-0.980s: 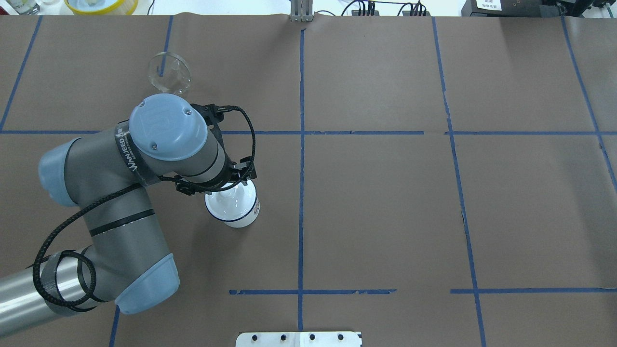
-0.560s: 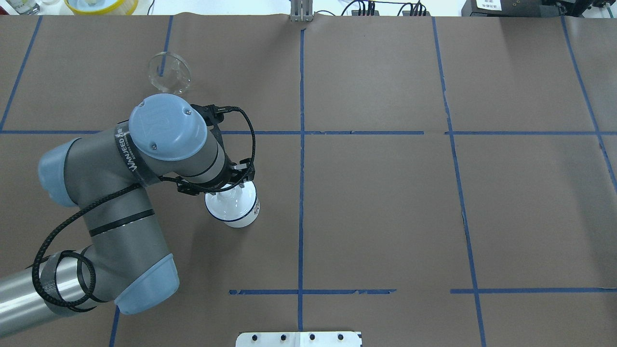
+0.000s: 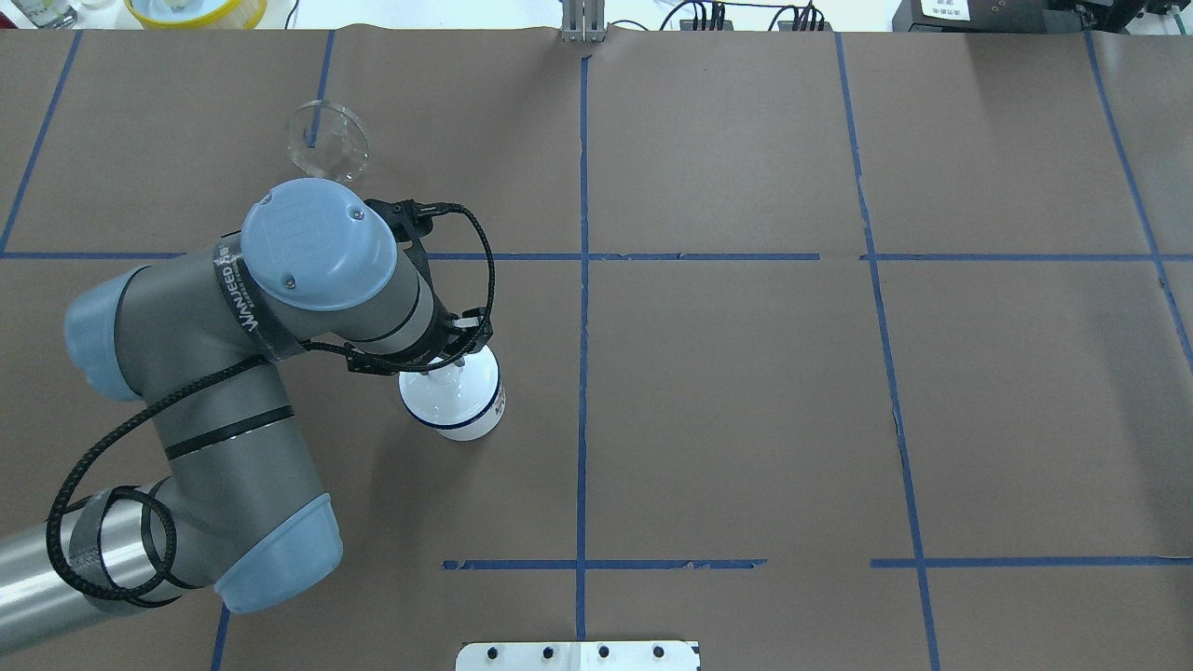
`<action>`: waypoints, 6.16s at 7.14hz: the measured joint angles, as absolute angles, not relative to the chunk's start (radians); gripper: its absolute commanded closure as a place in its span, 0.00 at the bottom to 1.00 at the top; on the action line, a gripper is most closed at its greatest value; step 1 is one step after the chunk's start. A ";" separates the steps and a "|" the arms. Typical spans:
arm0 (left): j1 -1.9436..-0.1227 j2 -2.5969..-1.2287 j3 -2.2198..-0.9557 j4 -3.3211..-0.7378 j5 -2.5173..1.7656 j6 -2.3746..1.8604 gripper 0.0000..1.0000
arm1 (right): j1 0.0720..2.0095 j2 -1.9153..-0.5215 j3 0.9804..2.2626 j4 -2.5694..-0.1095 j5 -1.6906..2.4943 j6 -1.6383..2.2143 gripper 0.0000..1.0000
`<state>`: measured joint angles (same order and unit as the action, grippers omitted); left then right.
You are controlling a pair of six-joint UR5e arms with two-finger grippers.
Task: Place funnel on cup
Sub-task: 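Carry the white lid beside the mug and lower it onto the table, then release the lid and move the left gripper to the glass funnel, then grasp the clear glass funnel stem with the left gripper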
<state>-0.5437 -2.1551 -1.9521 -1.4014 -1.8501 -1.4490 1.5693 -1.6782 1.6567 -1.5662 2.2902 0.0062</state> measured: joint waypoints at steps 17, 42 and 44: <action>-0.556 -1.789 -1.899 -1.824 -1.856 -1.289 0.47 | 1.569 -1.678 1.656 -1.566 2.290 0.006 0.00; -0.805 -2.111 -1.200 -2.520 -1.337 -2.474 1.00 | 1.569 -1.678 1.657 -1.566 2.290 0.006 0.00; -0.822 -2.112 -1.200 -2.529 -1.359 -2.473 1.00 | 1.569 -1.678 1.657 -1.566 2.290 0.006 0.00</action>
<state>-0.8220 -2.1119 -1.1996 -2.5288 -1.3589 -2.4729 1.5693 -1.6782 1.6567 -1.5662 2.2902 0.0062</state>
